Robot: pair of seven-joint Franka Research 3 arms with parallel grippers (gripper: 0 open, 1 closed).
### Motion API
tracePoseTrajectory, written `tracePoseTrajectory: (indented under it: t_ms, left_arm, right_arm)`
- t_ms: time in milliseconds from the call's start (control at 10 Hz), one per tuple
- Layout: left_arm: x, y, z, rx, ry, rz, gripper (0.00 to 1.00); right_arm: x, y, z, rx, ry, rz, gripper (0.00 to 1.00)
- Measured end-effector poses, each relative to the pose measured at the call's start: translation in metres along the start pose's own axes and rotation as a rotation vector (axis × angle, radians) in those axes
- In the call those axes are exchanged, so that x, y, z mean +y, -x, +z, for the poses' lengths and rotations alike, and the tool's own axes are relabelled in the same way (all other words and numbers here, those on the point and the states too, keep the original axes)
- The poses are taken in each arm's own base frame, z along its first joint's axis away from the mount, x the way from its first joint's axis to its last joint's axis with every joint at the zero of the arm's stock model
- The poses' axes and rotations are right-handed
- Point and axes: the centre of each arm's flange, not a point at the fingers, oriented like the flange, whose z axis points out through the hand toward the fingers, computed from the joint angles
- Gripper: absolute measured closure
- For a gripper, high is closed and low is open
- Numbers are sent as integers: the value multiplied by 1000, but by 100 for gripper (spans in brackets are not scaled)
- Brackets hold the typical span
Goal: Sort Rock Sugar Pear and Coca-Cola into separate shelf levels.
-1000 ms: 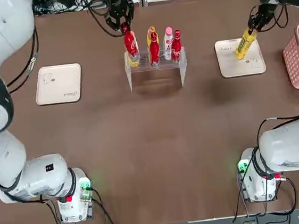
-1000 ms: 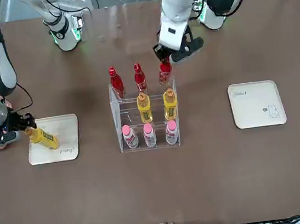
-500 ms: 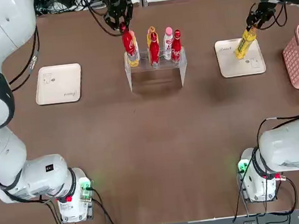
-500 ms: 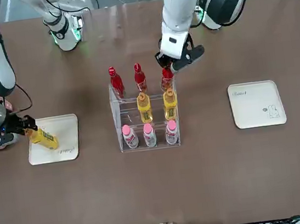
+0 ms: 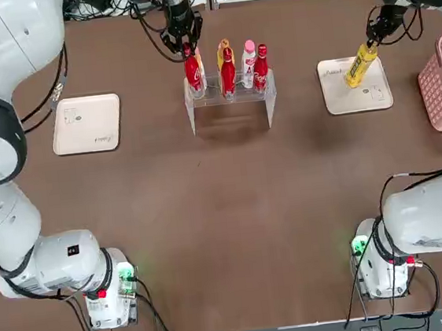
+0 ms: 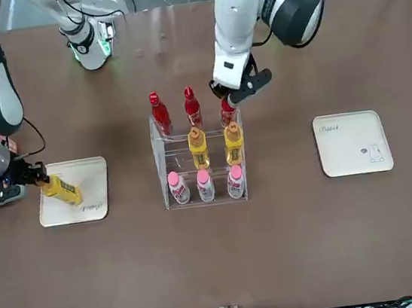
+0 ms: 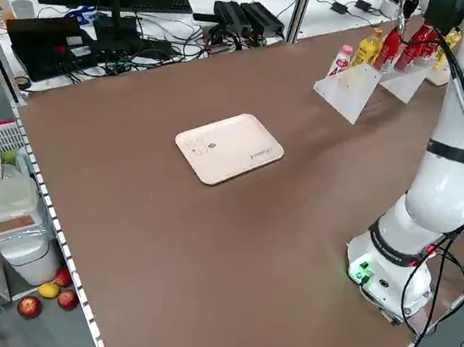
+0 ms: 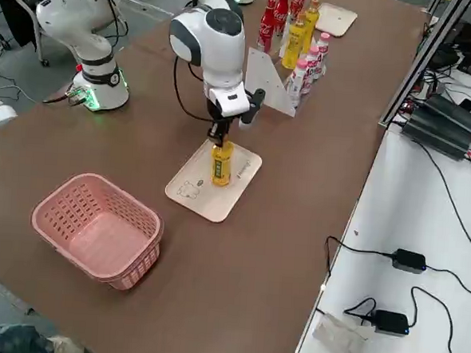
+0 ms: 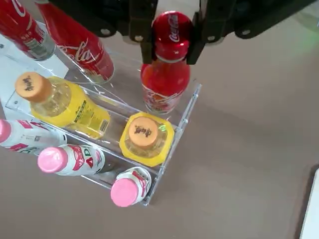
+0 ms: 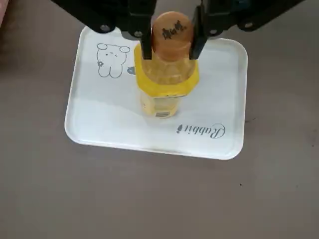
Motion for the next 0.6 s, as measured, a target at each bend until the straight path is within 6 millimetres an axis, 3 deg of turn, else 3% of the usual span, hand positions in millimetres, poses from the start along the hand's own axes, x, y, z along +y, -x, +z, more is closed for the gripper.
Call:
tracePoseTrajectory:
  t_ms: [200, 400, 600]
  left_arm:
    - [0, 0, 1, 4, -3, 1, 68]
    - [3, 2, 5, 9, -8, 11, 67]
    - [4, 3, 4, 11, -7, 12, 56]
  right_arm:
    - [-2, -4, -9, -28, -12, -5, 66]
    - [-10, -16, -52, -81, -38, -26, 66]
    - [-35, -32, -97, -93, -44, -51, 66]
